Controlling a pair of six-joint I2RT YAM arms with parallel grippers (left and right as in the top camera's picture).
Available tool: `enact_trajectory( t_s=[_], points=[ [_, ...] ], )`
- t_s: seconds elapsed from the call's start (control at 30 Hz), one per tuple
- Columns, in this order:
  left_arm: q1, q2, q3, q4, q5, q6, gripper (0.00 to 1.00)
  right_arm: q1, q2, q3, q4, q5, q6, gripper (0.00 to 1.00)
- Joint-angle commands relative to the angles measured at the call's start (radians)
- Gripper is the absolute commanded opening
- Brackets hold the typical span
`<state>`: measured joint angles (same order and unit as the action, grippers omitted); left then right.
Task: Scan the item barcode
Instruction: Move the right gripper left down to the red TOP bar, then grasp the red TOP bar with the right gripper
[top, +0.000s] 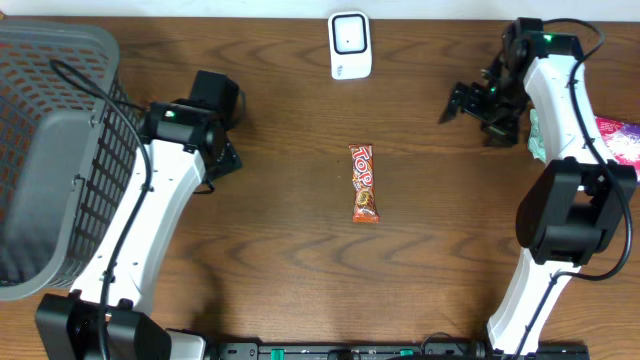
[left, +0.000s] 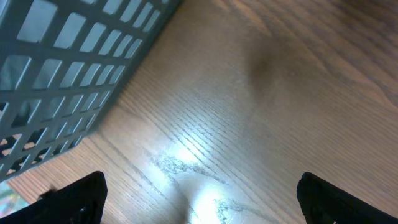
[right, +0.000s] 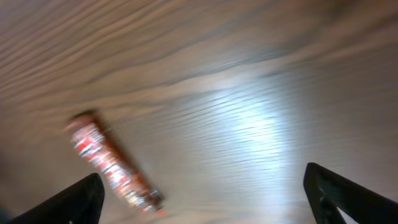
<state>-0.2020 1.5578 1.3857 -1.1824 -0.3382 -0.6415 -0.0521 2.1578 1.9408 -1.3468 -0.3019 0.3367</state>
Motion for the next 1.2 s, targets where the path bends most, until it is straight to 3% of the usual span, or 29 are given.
enact_trajectory(
  t_s=[0.0,0.07,0.13,0.37,0.43,0.53,0.83,0.87,1.07,1.17],
  points=[
    [0.011,-0.002,-0.008,-0.007,0.015,-0.029,0.98,0.084,-0.02,0.0,-0.004,-0.129,-0.005,0.91],
    [0.011,-0.002,-0.008,-0.029,0.015,-0.029,0.98,0.151,-0.02,-0.005,0.004,-0.067,0.007,0.79],
    [0.011,-0.002,-0.008,-0.044,0.016,-0.029,0.98,0.203,-0.02,-0.006,0.007,-0.004,0.043,0.73],
    [0.011,-0.002,-0.008,-0.043,0.015,-0.029,0.98,0.399,-0.019,-0.048,0.023,0.239,0.23,0.67],
    [0.011,-0.002,-0.008,-0.043,0.015,-0.029,0.98,0.436,-0.019,-0.072,0.05,0.24,0.235,0.67],
    [0.011,-0.002,-0.008,-0.043,0.015,-0.029,0.98,0.488,-0.019,-0.137,0.129,0.252,0.234,0.76],
    [0.011,-0.002,-0.008,-0.043,0.015,-0.029,0.98,0.552,-0.019,-0.307,0.293,0.24,0.241,0.78],
    [0.011,-0.002,-0.008,-0.043,0.015,-0.029,0.98,0.555,-0.019,-0.317,0.3,0.24,0.244,0.76],
    [0.011,-0.002,-0.008,-0.043,0.015,-0.029,0.98,0.566,-0.019,-0.376,0.364,0.245,0.254,0.43],
    [0.011,-0.002,-0.008,-0.043,0.015,-0.029,0.98,0.568,-0.019,-0.423,0.431,0.245,0.254,0.41]
  ],
)
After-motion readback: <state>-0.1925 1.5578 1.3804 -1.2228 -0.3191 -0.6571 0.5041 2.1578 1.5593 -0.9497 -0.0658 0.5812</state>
